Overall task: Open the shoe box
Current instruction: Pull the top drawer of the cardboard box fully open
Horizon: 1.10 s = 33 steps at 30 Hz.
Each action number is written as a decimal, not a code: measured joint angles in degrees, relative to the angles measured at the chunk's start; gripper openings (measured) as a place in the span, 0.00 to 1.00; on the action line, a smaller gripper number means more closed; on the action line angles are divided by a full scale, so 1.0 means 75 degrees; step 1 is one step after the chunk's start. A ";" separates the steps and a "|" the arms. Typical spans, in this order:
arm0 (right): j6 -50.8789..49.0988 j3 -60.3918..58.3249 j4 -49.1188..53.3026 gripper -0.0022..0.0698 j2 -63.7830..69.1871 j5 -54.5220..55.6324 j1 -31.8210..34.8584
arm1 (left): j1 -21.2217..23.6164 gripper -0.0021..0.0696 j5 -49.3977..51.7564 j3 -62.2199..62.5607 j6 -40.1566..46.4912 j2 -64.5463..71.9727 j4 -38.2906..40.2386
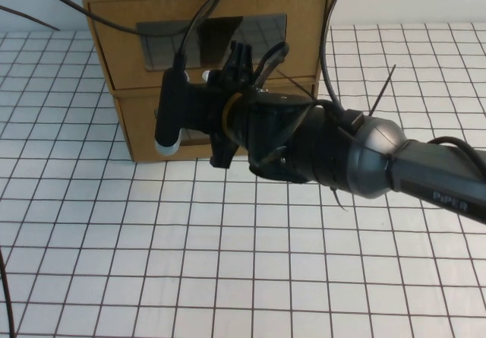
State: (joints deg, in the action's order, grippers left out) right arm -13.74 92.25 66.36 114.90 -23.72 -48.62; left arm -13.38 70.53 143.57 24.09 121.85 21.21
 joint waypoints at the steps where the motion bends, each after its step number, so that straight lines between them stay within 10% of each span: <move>1: 0.0000 0.0000 0.0021 0.36 0.0004 0.0000 0.0030 | 0.0000 0.03 0.0000 0.0000 0.0000 0.0000 0.0000; 33: 0.0000 0.0029 0.0396 0.36 0.0113 0.0436 0.0304 | 0.0000 0.03 0.0016 0.0000 0.0062 0.0000 0.0000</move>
State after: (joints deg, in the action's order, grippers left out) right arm -13.74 92.47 69.33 115.75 -20.45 -46.34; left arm -13.38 70.65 143.57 24.56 121.85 21.21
